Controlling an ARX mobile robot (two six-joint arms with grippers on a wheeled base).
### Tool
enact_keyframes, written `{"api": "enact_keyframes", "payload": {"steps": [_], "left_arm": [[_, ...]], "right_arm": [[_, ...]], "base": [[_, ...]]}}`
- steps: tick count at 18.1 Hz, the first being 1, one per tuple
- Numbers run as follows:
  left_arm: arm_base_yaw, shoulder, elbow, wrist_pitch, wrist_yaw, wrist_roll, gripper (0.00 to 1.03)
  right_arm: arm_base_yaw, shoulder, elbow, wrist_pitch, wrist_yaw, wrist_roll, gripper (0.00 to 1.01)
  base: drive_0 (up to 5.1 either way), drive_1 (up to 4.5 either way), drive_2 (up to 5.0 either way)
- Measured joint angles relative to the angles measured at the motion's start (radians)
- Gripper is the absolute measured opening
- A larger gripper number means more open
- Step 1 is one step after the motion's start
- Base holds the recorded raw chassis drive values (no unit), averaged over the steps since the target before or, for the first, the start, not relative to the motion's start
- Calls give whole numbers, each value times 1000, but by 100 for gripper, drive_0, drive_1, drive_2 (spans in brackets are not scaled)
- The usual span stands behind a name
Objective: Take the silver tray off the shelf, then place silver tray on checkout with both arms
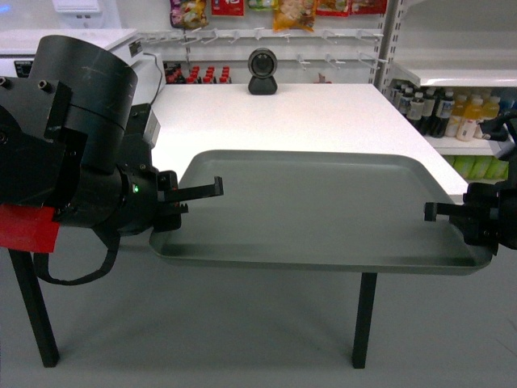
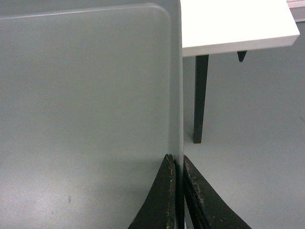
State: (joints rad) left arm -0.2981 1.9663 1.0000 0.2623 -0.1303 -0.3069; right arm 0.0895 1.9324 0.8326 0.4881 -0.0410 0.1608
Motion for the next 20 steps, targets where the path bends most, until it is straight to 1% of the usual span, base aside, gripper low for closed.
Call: {"api": "enact_keyframes", "payload": {"steps": [20], "left_arm": [[0,0,0,-1,0,0,3]], "right_arm": [[0,1,0,1,0,0,2]], "base": [[2,435,-431]]}}
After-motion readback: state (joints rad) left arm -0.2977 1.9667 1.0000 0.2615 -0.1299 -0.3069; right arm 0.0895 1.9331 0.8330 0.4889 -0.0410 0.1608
